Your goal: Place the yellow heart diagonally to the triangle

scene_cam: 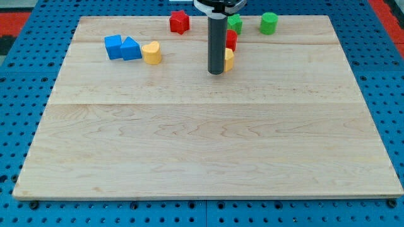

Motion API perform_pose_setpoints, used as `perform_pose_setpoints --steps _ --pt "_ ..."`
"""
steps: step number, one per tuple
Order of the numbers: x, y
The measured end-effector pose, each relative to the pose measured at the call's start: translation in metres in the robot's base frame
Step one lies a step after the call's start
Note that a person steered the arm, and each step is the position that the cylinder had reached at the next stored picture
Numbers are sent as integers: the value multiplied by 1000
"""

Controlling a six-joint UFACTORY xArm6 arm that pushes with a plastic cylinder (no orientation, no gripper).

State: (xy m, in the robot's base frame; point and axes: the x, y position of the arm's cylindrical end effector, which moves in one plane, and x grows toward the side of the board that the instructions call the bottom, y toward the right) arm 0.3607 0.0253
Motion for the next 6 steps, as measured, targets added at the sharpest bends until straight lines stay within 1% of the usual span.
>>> perform_pose_setpoints --steps 1,2,3,4,5,6 --pt "8 -92" --pt "-23 -188" --pt "-48 -181" --pt "-68 -138" --pt "-37 -119" --pt "9 -113"
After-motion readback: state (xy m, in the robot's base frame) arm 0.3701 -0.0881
